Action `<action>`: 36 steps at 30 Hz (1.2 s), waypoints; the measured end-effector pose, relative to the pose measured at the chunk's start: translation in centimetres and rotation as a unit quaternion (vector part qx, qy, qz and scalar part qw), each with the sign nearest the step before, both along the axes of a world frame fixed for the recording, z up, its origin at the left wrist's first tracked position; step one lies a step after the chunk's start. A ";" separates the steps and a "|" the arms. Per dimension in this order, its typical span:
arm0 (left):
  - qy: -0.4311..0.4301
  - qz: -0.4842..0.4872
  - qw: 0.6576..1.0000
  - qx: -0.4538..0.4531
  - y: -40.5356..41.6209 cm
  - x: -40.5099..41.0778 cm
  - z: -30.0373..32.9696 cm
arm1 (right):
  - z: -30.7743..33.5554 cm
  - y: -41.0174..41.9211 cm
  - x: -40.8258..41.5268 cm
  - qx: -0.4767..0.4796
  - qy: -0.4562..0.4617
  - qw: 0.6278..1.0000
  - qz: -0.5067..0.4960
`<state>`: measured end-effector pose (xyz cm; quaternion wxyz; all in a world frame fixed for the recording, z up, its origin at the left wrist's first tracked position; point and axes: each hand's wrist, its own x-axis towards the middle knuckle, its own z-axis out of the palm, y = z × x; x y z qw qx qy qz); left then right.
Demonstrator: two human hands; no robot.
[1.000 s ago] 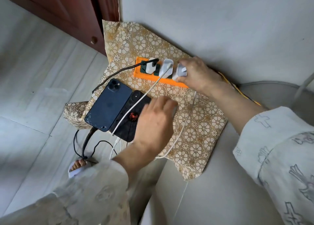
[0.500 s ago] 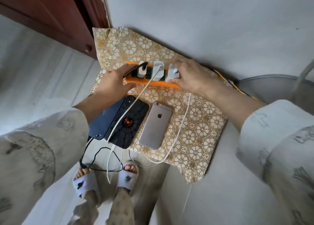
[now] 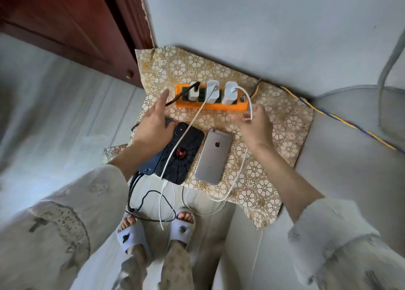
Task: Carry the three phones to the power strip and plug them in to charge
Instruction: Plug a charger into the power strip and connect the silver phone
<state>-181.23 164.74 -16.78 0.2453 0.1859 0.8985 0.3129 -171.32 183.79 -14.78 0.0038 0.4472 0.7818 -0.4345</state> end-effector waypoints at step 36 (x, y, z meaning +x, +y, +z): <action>-0.486 0.155 0.774 0.375 0.3 8.2 34.5 | 28.6 -13.5 17.0 -0.227 0.091 0.968 0.056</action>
